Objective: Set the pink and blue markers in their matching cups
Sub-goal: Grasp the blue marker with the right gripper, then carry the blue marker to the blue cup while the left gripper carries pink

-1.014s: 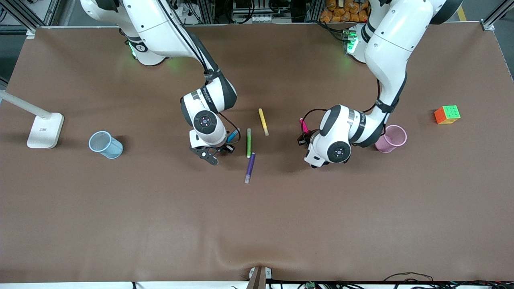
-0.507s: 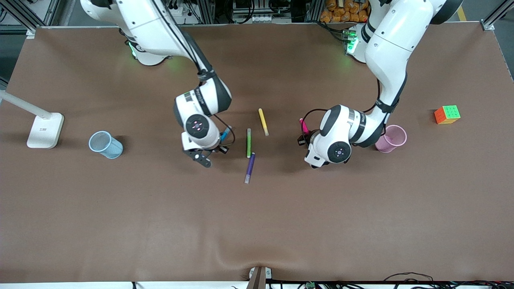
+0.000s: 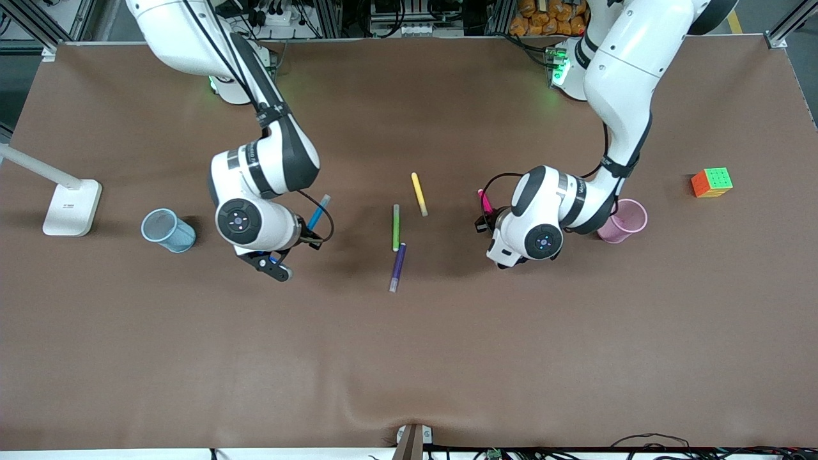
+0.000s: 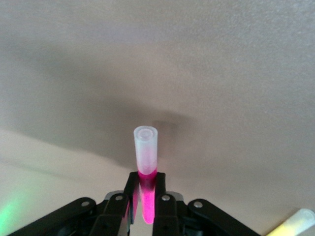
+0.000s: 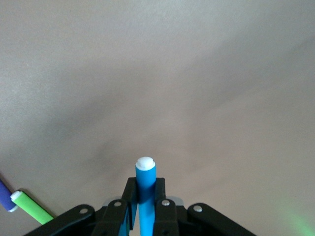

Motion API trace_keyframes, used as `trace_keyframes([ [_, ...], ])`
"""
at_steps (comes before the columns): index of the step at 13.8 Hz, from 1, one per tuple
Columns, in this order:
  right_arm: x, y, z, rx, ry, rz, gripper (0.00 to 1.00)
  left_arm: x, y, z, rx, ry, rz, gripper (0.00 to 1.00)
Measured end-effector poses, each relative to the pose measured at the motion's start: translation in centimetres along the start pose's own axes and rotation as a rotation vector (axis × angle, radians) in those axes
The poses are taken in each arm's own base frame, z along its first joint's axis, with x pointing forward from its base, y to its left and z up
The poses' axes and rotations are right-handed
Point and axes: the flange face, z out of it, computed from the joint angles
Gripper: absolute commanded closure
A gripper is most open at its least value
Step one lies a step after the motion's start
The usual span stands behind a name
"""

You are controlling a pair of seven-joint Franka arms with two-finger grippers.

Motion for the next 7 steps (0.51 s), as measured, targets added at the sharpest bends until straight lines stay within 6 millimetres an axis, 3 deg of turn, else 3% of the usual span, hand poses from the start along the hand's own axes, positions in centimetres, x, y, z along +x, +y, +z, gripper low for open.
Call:
trace_keyframes([
  [3, 3.0, 3.5, -1.8, -0.008, -0.015, -0.081, 1.0, -0.2, -0.6, -2.0, -0.005, 0.002, -0.005, 1.0],
  [7, 8.1, 11.2, -6.1, 0.048, -0.019, -0.189, 1.0, -0.4, -2.5, -6.2, -0.013, -0.004, -0.026, 1.0],
])
